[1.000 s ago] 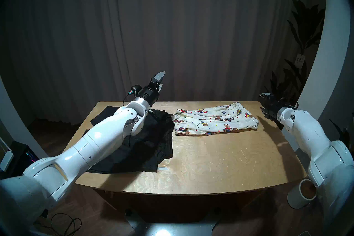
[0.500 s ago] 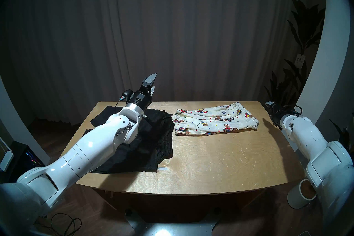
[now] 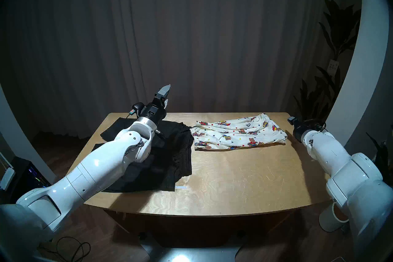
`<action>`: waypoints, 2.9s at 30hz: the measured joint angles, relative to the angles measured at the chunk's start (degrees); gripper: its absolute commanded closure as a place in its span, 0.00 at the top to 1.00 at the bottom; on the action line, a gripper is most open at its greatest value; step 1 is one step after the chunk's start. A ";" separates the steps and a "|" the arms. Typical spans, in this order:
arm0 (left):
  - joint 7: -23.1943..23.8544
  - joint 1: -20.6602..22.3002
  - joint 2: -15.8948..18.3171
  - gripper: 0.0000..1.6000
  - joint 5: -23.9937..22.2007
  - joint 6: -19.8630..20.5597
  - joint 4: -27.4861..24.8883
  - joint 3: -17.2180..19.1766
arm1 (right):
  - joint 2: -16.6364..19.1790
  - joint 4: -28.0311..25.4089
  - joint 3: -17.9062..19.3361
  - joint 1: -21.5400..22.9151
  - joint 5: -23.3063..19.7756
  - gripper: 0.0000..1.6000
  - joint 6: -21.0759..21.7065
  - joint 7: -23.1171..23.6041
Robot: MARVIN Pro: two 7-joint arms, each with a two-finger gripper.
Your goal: Fold pants twice and stack them
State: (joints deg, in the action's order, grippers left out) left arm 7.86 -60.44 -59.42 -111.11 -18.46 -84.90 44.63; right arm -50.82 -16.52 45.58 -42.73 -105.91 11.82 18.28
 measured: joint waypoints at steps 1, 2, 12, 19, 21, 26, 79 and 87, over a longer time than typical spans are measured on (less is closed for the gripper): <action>-0.18 0.02 -0.09 1.00 0.02 -0.04 0.01 -0.02 | -0.01 0.34 -0.24 0.12 0.28 1.00 0.01 0.24; -0.41 0.05 -0.21 1.00 0.07 -0.10 0.03 -0.05 | -0.02 0.80 -0.51 0.26 0.59 1.00 0.05 0.58; -1.54 0.58 -1.58 1.00 0.72 -0.41 0.96 -0.32 | -0.71 3.06 -2.25 0.95 2.40 1.00 3.86 4.15; -1.97 0.99 -2.36 1.00 1.18 -0.49 1.54 -0.43 | -2.87 5.30 -2.01 1.69 2.58 1.00 4.28 4.10; -2.16 1.12 -2.59 1.00 1.33 -0.53 1.72 -0.46 | -3.50 6.38 -1.43 2.27 2.05 1.00 4.13 3.21; -2.61 1.42 -3.15 1.00 1.64 -0.68 2.22 -0.52 | -4.31 7.69 -1.08 3.22 1.69 1.00 4.11 1.78; -4.87 -0.69 -3.03 1.00 2.63 -8.02 -1.97 1.03 | -6.10 9.84 -12.31 6.32 13.48 0.05 9.13 5.69; -4.96 -0.68 -3.50 1.00 2.71 -8.10 -2.03 0.85 | -6.70 10.06 -11.36 6.56 12.91 0.00 8.15 4.51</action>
State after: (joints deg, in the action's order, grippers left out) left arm 2.90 -61.11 -62.92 -108.40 -26.56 -86.93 45.48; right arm -57.51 -6.46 34.23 -36.17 -93.00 19.97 22.79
